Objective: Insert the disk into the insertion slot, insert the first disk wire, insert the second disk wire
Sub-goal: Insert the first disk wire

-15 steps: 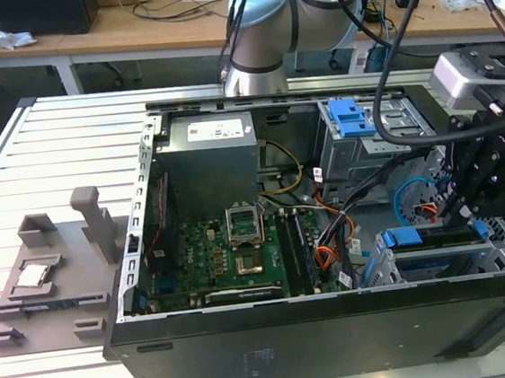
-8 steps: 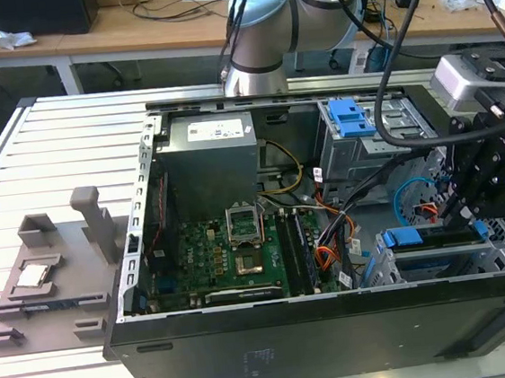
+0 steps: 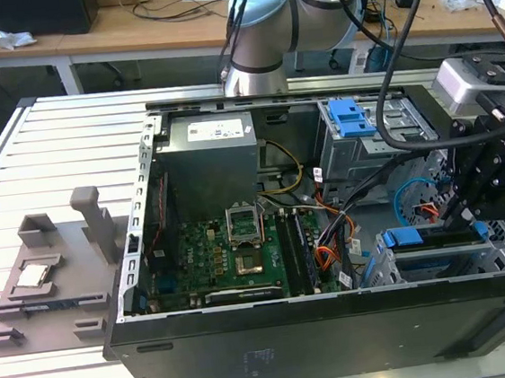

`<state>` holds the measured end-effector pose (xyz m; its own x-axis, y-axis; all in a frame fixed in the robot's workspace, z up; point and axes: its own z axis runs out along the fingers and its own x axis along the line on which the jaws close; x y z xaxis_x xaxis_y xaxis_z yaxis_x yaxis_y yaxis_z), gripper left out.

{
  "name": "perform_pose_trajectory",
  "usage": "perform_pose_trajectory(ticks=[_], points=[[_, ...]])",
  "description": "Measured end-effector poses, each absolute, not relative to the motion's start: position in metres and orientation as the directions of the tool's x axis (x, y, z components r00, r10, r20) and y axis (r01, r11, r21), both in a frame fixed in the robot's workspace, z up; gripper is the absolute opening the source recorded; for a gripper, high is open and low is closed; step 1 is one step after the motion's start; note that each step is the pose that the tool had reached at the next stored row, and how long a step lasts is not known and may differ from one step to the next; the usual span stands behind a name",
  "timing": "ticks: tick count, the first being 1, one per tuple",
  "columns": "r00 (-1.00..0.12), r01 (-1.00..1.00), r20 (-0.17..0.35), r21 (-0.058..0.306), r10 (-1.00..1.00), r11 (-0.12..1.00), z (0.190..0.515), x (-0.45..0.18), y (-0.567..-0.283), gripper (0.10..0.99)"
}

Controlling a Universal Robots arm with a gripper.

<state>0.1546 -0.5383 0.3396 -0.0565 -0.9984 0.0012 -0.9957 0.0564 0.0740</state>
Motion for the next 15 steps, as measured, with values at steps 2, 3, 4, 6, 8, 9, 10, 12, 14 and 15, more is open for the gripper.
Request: perform_pose_trajectory(ticks=[2,3,4,6,8,9,10,12,14,15], points=[[-0.056,-0.996,0.001,0.074,-0.998,0.056,0.338,0.155,-0.538,0.165],[-0.056,-0.996,0.002,0.074,-0.998,0.056,0.338,0.155,-0.538,0.165],[-0.056,-0.996,0.001,0.074,-0.998,0.056,0.338,0.155,-0.538,0.165],[-0.056,-0.996,0.001,0.074,-0.998,0.056,0.337,0.155,-0.538,0.176],[-0.056,-0.996,0.001,0.074,-0.998,0.056,0.343,0.155,-0.538,0.239],[-0.056,-0.996,0.001,0.074,-0.998,0.056,0.351,0.155,-0.538,0.239],[-0.056,-0.996,0.001,0.074,-0.998,0.056,0.355,0.155,-0.538,0.239],[-0.056,-0.996,0.001,0.073,-0.998,0.056,0.370,0.155,-0.537,0.239],[-0.057,-0.996,0.001,0.073,-0.998,0.056,0.381,0.155,-0.535,0.161],[-0.056,-0.996,0.001,0.072,-0.998,0.056,0.386,0.155,-0.534,0.106]])
